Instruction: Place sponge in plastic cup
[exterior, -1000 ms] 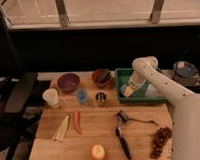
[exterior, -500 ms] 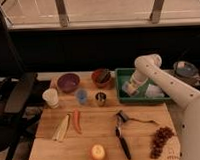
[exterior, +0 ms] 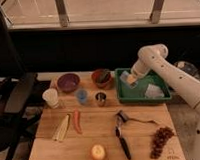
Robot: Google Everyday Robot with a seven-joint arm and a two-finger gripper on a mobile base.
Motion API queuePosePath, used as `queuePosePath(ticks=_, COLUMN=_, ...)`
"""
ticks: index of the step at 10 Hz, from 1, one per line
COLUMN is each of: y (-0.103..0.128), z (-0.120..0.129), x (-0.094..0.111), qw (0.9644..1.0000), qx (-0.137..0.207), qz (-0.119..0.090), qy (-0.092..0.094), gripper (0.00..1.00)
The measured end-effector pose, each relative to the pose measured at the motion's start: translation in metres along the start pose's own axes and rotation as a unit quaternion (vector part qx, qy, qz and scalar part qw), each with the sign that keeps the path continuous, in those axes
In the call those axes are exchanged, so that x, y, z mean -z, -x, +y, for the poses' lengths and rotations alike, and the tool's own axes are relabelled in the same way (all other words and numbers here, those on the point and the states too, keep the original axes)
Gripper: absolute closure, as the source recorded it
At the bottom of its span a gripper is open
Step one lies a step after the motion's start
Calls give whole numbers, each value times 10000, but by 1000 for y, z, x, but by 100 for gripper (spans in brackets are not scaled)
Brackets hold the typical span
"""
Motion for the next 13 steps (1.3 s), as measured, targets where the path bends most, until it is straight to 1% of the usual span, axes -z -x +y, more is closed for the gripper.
queuePosePath(ticks=1, y=7, z=10, x=1, qw=9999, qx=125, qz=-70, qy=84, gripper=100)
queuePosePath(ticks=2, y=22, z=34, x=3, qw=9987, qx=394, qz=-195, qy=251, gripper=100)
queuePosePath(ticks=3, y=30, z=49, x=5, qw=9976, qx=552, qz=-250, qy=342, gripper=100)
queuePosePath(ticks=4, y=41, z=68, x=5, qw=9957, qx=752, qz=-293, qy=462, gripper=100)
queuePosePath(ticks=5, y=52, z=96, x=4, qw=9921, qx=1015, qz=-329, qy=659, gripper=100)
queuePosePath(ticks=6, y=60, z=124, x=4, qw=9865, qx=1336, qz=-311, qy=892, gripper=100)
queuePosePath(ticks=7, y=61, z=133, x=4, qw=9844, qx=1438, qz=-292, qy=967, gripper=100)
queuePosePath(ticks=11, y=62, z=133, x=5, qw=9843, qx=1446, qz=-293, qy=966, gripper=100)
queuePosePath(ticks=12, y=62, z=133, x=4, qw=9839, qx=1475, qz=-291, qy=965, gripper=100)
queuePosePath(ticks=13, y=63, z=134, x=6, qw=9823, qx=1576, qz=-323, qy=958, gripper=100)
